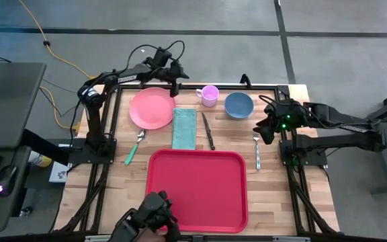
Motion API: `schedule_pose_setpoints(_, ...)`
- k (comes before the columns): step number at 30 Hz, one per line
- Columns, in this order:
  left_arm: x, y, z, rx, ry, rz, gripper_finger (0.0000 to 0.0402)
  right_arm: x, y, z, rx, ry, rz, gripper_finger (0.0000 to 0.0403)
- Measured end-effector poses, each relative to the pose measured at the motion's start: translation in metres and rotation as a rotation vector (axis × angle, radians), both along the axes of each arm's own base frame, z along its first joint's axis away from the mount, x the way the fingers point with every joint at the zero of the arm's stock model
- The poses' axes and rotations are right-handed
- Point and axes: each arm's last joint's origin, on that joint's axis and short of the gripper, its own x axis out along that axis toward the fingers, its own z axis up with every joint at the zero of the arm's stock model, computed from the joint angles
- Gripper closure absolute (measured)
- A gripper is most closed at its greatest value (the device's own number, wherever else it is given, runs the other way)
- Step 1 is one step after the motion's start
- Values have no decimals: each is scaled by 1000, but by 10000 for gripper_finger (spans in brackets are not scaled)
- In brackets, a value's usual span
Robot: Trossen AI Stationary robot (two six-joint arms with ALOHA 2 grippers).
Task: Set up tray
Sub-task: Put the pink mug on the top right of the red serving tray
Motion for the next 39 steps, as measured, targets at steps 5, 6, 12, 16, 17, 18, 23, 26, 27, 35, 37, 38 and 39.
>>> schedule_pose_setpoints(5, 2, 1, -19, -112, 42, -13, 100, 2, 0, 2, -7, -28, 0, 237)
schedule_pose_setpoints(6, 3, 1, -24, -126, 54, -13, 101, 2, 0, 2, -9, -34, 0, 237)
schedule_pose_setpoints(12, 19, -5, -27, -53, 47, -19, 107, 3, -1, 3, -12, -44, -1, 237)
schedule_pose_setpoints(16, 28, -7, -23, 21, 22, -2, 104, 3, -1, 3, -11, -44, -1, 237)
schedule_pose_setpoints(17, 30, -6, -25, 26, 21, 5, 104, 3, -1, 3, -11, -44, 0, 238)
schedule_pose_setpoints(18, 32, -4, -27, 20, 25, 13, 105, 3, -1, 3, -10, -44, 0, 237)
schedule_pose_setpoints(23, 40, 1, -38, -45, 49, 7, 111, 3, -1, 3, -9, -44, 0, 237)
schedule_pose_setpoints(26, 47, 2, -33, -32, 32, -9, 112, 3, -1, 3, -5, -45, -2, 238)
schedule_pose_setpoints(27, 48, 3, -33, -33, 29, -11, 112, 3, -1, 3, -4, -45, -1, 238)
schedule_pose_setpoints(35, 57, 7, -38, -71, 53, -29, 112, 3, -1, 3, -5, -46, 0, 237)
schedule_pose_setpoints(37, 57, 7, -38, -78, 54, -34, 112, 3, -1, 3, -6, -46, 1, 238)
schedule_pose_setpoints(38, 57, 7, -38, -82, 57, -35, 112, 3, -1, 3, -6, -46, 0, 237)
schedule_pose_setpoints(39, 56, 7, -39, -88, 60, -37, 112, 3, -1, 3, -7, -46, 0, 237)
